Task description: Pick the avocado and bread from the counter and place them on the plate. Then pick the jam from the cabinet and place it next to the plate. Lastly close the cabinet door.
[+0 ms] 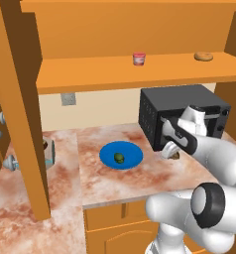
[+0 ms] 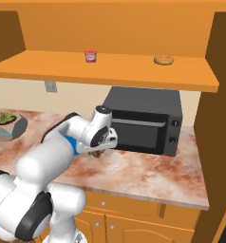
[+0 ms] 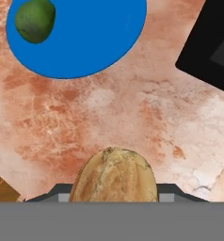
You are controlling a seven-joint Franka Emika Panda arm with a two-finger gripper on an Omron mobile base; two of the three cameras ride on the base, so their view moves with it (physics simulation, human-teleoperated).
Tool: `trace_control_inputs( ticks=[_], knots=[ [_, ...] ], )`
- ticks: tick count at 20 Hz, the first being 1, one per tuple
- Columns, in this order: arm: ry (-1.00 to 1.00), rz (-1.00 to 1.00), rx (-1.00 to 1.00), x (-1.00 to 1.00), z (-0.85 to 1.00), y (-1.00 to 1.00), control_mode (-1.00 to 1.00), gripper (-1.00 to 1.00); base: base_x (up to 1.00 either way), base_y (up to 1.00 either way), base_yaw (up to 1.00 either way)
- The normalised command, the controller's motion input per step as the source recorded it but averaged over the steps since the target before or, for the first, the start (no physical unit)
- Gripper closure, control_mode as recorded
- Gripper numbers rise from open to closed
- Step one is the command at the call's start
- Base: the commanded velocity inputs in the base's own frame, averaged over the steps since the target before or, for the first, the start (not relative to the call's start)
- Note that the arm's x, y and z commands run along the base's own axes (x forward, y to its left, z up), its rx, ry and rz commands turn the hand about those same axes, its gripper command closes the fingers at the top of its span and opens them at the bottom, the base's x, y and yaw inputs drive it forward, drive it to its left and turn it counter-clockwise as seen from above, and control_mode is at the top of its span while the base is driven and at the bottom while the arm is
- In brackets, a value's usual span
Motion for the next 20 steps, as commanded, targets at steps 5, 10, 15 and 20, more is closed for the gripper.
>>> trace_control_inputs(
  ticks=[5,10,15,20],
  knots=[
    [0.03,0.00,0.03,0.00,0.20,0.20,-1.00,1.00,0.00,0.00,0.00],
    [0.00,0.00,0.02,0.06,0.05,0.23,-1.00,1.00,0.00,0.00,0.00],
    [0.00,0.00,0.00,0.16,0.05,0.33,-1.00,1.00,0.00,0.00,0.00],
    [0.00,0.00,0.00,0.22,0.02,0.31,-1.00,1.00,0.00,0.00,0.00]
  ],
)
